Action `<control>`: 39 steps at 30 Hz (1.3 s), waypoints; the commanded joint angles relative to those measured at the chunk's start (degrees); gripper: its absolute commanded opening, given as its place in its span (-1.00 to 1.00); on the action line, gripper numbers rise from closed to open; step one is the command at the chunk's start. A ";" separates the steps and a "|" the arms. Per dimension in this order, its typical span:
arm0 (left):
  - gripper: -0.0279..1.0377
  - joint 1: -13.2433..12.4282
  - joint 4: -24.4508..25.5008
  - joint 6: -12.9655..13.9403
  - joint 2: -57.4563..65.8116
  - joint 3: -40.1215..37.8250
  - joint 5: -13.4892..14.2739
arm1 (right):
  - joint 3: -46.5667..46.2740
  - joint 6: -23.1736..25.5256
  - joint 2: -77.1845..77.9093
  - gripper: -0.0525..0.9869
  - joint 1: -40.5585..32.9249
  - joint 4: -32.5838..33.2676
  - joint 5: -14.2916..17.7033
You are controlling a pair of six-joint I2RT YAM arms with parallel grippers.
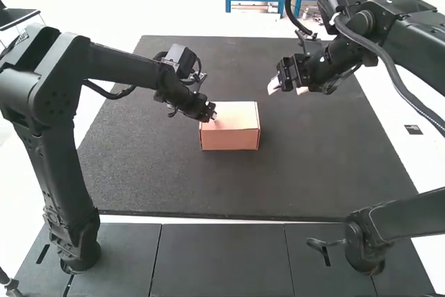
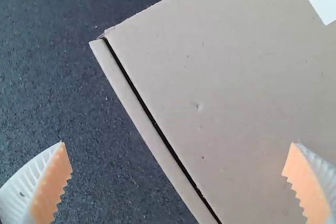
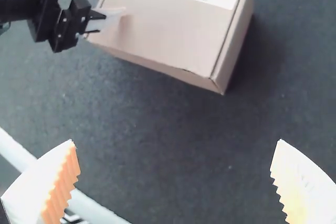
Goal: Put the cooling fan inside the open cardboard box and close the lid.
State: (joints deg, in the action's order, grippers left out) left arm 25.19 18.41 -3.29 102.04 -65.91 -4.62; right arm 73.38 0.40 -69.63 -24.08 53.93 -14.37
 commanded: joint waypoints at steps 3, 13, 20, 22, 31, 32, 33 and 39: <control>0.86 1.00 -0.84 -1.54 0.27 1.13 0.32 | 0.44 -0.05 1.16 0.69 0.61 -0.32 -0.48; 0.86 -5.06 -3.74 -8.49 -14.41 -5.37 0.23 | 1.67 1.09 1.16 0.70 0.61 -5.86 -1.36; 0.86 -10.51 -4.09 -8.22 -23.11 1.75 -0.83 | 0.97 2.58 1.25 0.70 0.70 -9.90 0.57; 0.86 -11.57 -7.43 -8.05 -26.28 5.88 -0.56 | 0.27 3.37 1.69 0.70 1.14 -11.57 1.98; 0.86 -13.15 -20.44 -7.17 -40.08 22.14 -0.39 | -6.24 3.81 5.73 0.75 9.05 -23.52 3.74; 0.86 -13.24 -20.70 -7.26 -41.13 23.28 -0.04 | -7.03 4.25 6.34 0.79 10.36 -24.75 3.74; 0.86 -13.41 -21.05 -7.26 -42.27 24.43 0.23 | -8.08 4.61 6.96 0.81 11.86 -26.07 3.74; 0.86 -16.66 -26.24 -6.64 -48.87 32.51 0.05 | -17.57 3.55 12.76 0.82 20.30 -35.04 3.30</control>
State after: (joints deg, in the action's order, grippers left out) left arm 10.11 -6.04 -10.74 56.10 -35.79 -4.51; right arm 58.98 4.03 -60.20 -6.72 20.88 -11.33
